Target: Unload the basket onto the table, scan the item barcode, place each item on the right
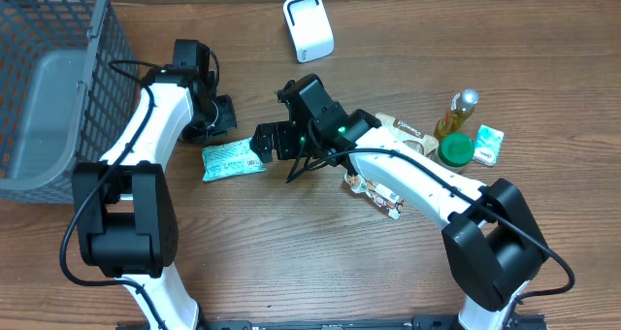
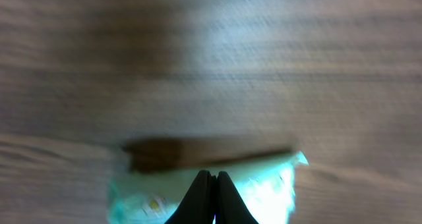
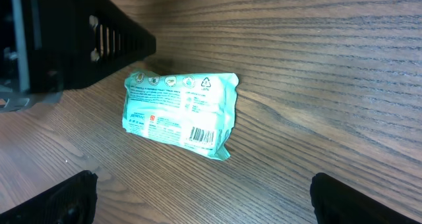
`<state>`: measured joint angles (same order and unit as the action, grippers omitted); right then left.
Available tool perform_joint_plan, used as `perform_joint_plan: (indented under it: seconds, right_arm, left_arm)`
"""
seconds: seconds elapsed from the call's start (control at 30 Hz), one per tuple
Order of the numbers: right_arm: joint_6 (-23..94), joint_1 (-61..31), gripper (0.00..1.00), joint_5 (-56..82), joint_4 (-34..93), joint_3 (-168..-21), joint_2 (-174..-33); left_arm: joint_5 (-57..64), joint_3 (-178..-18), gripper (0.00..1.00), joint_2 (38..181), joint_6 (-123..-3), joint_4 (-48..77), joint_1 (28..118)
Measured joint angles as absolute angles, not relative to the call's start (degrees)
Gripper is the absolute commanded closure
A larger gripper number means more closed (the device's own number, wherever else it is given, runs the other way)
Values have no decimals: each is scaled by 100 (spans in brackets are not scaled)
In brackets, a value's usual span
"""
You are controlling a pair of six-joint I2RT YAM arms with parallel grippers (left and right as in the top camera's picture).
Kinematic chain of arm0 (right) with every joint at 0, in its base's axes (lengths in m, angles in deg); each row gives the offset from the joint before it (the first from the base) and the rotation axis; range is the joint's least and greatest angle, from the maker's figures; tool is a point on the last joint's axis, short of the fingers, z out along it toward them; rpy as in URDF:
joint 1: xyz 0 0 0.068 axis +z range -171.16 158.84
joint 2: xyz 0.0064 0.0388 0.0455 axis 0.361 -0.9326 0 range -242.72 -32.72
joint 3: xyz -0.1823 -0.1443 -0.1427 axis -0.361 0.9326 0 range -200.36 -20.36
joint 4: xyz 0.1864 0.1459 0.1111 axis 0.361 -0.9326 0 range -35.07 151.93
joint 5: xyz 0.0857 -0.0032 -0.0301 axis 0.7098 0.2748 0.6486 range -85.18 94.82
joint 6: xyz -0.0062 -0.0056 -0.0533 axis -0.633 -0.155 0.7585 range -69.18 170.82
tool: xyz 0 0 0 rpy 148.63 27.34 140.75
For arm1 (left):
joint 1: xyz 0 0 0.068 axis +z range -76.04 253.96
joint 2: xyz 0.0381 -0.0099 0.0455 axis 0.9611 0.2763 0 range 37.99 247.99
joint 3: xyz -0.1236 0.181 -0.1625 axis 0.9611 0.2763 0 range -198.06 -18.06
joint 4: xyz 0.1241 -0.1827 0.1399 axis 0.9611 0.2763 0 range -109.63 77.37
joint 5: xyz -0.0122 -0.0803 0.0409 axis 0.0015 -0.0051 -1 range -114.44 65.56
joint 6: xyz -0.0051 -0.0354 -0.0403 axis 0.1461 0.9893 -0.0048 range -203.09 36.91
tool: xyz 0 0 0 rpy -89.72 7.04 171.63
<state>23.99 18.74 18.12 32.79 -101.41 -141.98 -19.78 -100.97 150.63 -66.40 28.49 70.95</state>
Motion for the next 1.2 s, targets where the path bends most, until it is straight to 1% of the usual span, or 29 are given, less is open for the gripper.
perform_joint_plan:
  seconds: [0.1,0.4,0.77,1.03,1.2]
  right_arm:
    - [2399,1874,0,1816,3276,-10141,-14198]
    - [2397,1874,0,1814,3276,-10141,-14198]
    - [2399,1874,0,1814,3276,-10141,-14198]
    - [2399,1874,0,1814,3274,-10141,-14198]
    - [2399,1874,0,1814,3276,-10141,-14198]
  left_arm:
    - [-2074,-9914,96,15063,-6616,2600,7095]
    - [-1829,-9531,96,15063,-6603,2596,7095]
    - [-942,-9424,96,15063,-7025,3072,7095]
    - [-983,-9420,96,15063,-7171,2810,7095]
    - [-898,-9420,96,15063,-7171,3081,7093]
